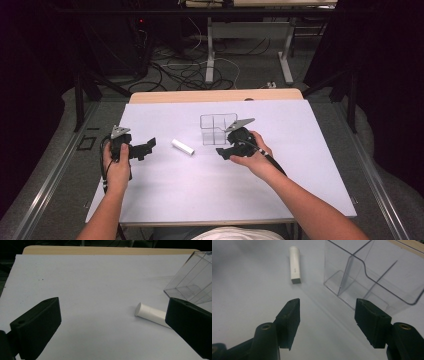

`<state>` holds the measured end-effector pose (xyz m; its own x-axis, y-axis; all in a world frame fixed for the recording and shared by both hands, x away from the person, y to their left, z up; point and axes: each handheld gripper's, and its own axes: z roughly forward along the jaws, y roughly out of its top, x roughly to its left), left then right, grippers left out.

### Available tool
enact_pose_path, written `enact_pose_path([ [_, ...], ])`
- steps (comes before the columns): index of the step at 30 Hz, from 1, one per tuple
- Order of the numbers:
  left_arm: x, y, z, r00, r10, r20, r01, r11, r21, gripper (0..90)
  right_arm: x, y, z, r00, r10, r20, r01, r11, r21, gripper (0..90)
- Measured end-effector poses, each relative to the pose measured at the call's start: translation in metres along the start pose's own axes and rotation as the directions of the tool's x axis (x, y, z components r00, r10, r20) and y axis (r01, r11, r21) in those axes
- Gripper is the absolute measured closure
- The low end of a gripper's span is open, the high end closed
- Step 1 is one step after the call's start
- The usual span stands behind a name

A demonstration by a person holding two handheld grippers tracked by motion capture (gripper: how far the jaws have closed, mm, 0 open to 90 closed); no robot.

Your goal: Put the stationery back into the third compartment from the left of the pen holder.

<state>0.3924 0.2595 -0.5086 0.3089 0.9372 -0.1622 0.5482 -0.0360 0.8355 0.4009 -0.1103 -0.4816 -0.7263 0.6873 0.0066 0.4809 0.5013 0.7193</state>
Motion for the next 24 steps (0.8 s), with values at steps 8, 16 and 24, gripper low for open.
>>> enact_pose_path([
  [8,0.001,-0.002,0.002,1.0,-0.001,-0.001,0.001,0.9999,0.013,0.3,0.01,0.018,0.014,0.9985,-0.018,-0.052,0.019,0.999,0.032,41.3],
  [16,0.003,-0.005,0.001,0.9999,-0.011,-0.006,0.011,0.9998,0.016,0.3,0.016,0.028,0.025,0.9931,-0.018,-0.116,0.02,1.0,0.021,41.7],
  [24,0.003,-0.006,0.002,0.9999,-0.012,-0.002,0.012,0.9997,0.022,0.3,0.025,0.037,0.036,0.9869,-0.076,-0.142,0.084,0.995,0.047,40.6],
])
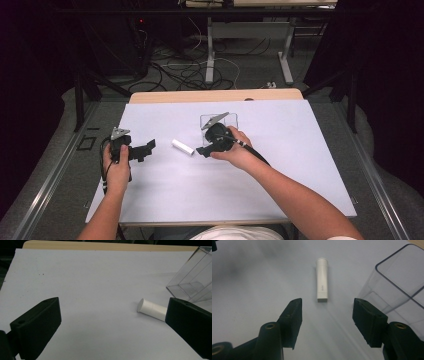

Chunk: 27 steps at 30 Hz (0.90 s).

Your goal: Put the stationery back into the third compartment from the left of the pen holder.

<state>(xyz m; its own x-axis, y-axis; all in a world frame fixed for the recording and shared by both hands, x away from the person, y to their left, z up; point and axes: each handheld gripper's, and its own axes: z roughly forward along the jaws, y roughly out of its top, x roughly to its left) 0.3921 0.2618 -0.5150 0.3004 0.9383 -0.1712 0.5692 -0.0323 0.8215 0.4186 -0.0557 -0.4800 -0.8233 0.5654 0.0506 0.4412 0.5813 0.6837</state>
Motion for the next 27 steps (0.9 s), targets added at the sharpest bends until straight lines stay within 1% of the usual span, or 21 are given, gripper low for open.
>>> enact_pose_path([
  [3,0.001,0.0,0.0,1.0,-0.002,-0.001,0.002,1.0,0.0,0.3,0.001,0.001,0.007,0.9999,0.006,-0.013,-0.006,1.0,0.023,42.2],
  [4,0.001,0.0,0.0,1.0,-0.003,0.0,0.003,1.0,0.0,0.3,0.001,0.001,0.008,0.9999,0.002,-0.012,-0.002,1.0,0.023,42.6],
  [5,0.001,0.0,0.0,1.0,-0.003,-0.001,0.003,1.0,-0.001,0.3,0.002,0.002,0.01,1.0,0.007,-0.007,-0.007,1.0,0.03,43.0],
  [6,0.002,0.0,0.0,1.0,-0.003,0.0,0.003,1.0,-0.001,0.3,0.001,0.002,0.012,1.0,-0.003,-0.007,0.003,1.0,0.031,43.6],
  [7,0.002,0.0,0.0,1.0,-0.003,0.0,0.003,1.0,-0.001,0.3,0.002,0.002,0.013,1.0,-0.002,-0.003,0.002,0.999,0.036,44.1],
  [8,0.001,0.0,0.0,1.0,-0.004,0.001,0.004,1.0,-0.002,0.3,0.001,0.002,0.016,0.9998,-0.016,-0.008,0.017,0.999,0.034,44.2],
  [10,0.001,0.0,0.0,1.0,0.001,-0.001,-0.001,1.0,0.0,0.3,0.003,0.002,0.02,1.0,-0.009,0.0,0.009,0.999,0.045,44.6],
  [11,0.001,0.0,0.0,1.0,0.003,-0.001,-0.003,1.0,0.003,0.3,0.003,0.002,0.022,0.9998,-0.022,0.0,0.022,0.999,0.045,44.7],
  [17,0.0,0.0,0.0,1.0,0.009,0.0,-0.009,0.9999,0.007,0.3,0.008,0.003,0.038,0.9997,-0.025,0.004,0.024,0.998,0.056,47.7],
  [18,0.0,-0.001,0.001,1.0,0.008,0.001,-0.008,1.0,0.006,0.3,0.008,0.003,0.041,0.9992,-0.039,0.007,0.038,0.998,0.053,47.8],
  [19,0.001,-0.001,0.001,1.0,0.01,0.003,-0.01,0.9999,0.008,0.3,0.008,0.003,0.043,0.9995,-0.03,0.012,0.029,0.998,0.058,47.9],
  [20,0.001,-0.001,0.001,0.9999,0.011,0.004,-0.011,0.9999,0.009,0.3,0.007,0.003,0.046,0.9991,-0.04,0.014,0.039,0.998,0.05,48.1],
  [23,0.001,0.0,0.001,0.9999,0.015,0.002,-0.015,0.9998,0.009,0.3,0.008,0.003,0.053,0.9995,-0.021,0.023,0.02,0.998,0.053,48.9],
  [27,0.001,0.0,0.001,0.9999,0.014,0.004,-0.014,0.9999,0.008,0.3,0.008,0.003,0.06,0.9994,-0.021,0.029,0.019,0.999,0.051,49.8],
])
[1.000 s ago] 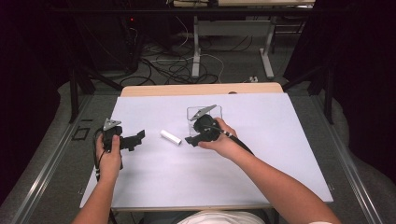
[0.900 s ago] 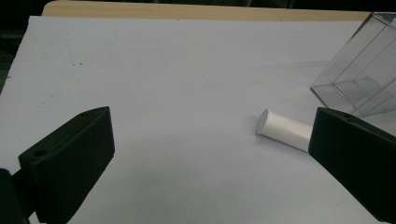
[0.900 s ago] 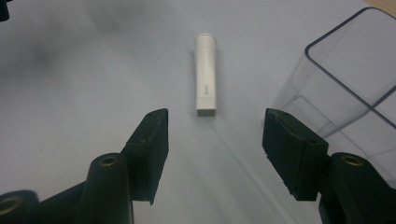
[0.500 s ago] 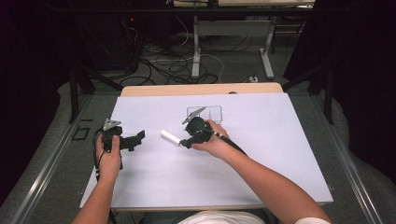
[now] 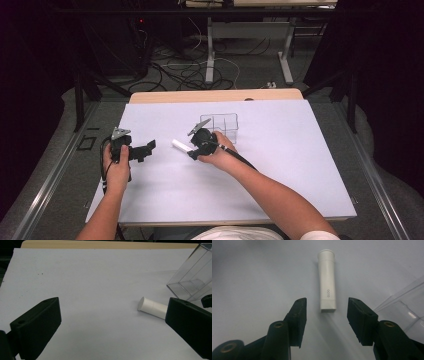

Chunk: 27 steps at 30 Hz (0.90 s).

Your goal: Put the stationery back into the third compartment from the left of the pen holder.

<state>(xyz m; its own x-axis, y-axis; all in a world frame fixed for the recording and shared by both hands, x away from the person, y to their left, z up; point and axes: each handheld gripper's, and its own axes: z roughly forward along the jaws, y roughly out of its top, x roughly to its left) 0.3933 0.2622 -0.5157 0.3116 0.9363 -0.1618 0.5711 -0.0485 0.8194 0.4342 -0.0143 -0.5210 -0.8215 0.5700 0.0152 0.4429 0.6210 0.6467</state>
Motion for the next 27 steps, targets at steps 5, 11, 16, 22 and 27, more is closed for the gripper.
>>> enact_pose_path([
  [5,0.0,0.0,0.0,1.0,0.0,-0.001,0.0,1.0,0.001,0.3,0.002,0.002,0.006,1.0,0.004,0.006,-0.004,1.0,-0.001,50.4],
  [11,0.0,0.0,0.0,1.0,-0.001,0.001,0.001,1.0,0.001,0.3,0.004,0.004,0.014,0.9995,-0.006,0.03,0.006,1.0,-0.002,50.2],
  [16,0.0,0.0,0.0,1.0,-0.005,0.002,0.005,1.0,0.003,0.3,0.004,0.005,0.02,0.9989,-0.002,0.048,0.002,1.0,0.005,48.9],
  [22,0.001,0.0,0.0,1.0,-0.007,0.001,0.007,1.0,0.003,0.3,0.005,0.006,0.026,0.9987,0.003,0.05,-0.004,1.0,0.015,49.2],
  [27,0.001,0.0,0.0,1.0,-0.008,0.001,0.008,1.0,0.0,0.3,0.007,0.008,0.03,0.9985,0.007,0.054,-0.008,1.0,0.019,49.2],
])
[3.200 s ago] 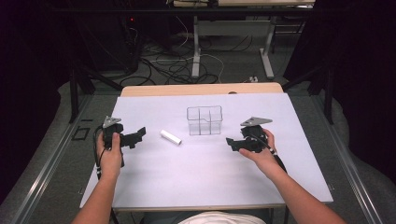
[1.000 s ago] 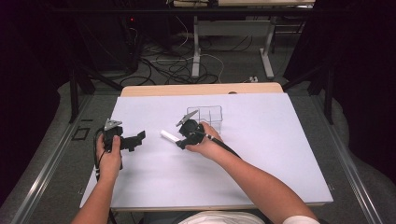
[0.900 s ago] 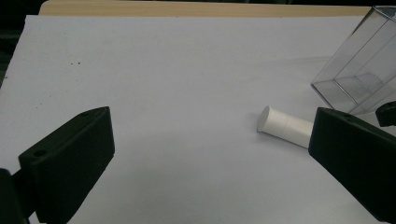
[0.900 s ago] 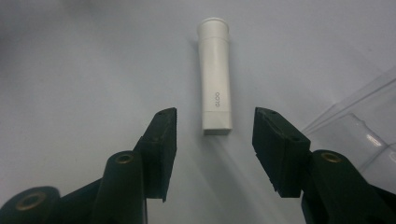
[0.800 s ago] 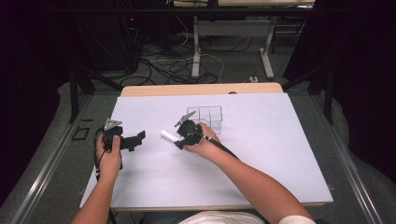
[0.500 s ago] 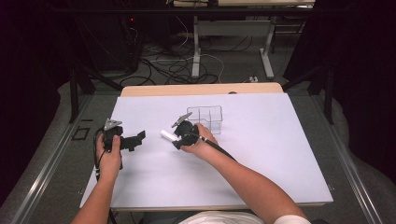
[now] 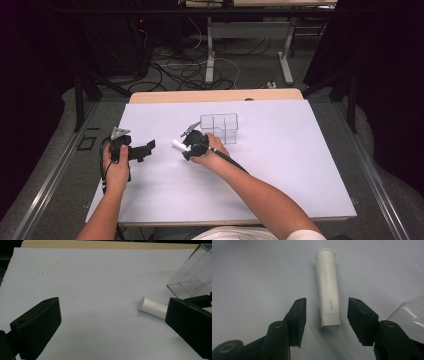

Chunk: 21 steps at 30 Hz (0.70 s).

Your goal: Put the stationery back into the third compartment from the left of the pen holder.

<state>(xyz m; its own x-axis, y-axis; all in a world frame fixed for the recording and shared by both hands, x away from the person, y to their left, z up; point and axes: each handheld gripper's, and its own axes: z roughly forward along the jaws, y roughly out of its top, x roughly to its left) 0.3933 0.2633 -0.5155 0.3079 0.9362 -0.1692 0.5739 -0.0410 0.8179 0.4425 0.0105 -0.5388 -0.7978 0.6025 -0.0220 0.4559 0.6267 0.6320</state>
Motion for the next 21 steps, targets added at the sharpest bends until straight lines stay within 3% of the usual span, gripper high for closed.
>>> enact_pose_path([
  [12,0.0,0.0,0.001,1.0,0.0,0.0,0.0,1.0,-0.001,0.3,-0.001,0.0,0.008,0.9996,0.026,0.009,-0.026,0.999,0.028,50.6],
  [21,0.0,0.0,0.001,1.0,-0.001,0.001,0.001,1.0,-0.001,0.3,-0.003,0.0,0.012,0.9991,0.041,-0.007,-0.041,0.998,0.04,57.6],
])
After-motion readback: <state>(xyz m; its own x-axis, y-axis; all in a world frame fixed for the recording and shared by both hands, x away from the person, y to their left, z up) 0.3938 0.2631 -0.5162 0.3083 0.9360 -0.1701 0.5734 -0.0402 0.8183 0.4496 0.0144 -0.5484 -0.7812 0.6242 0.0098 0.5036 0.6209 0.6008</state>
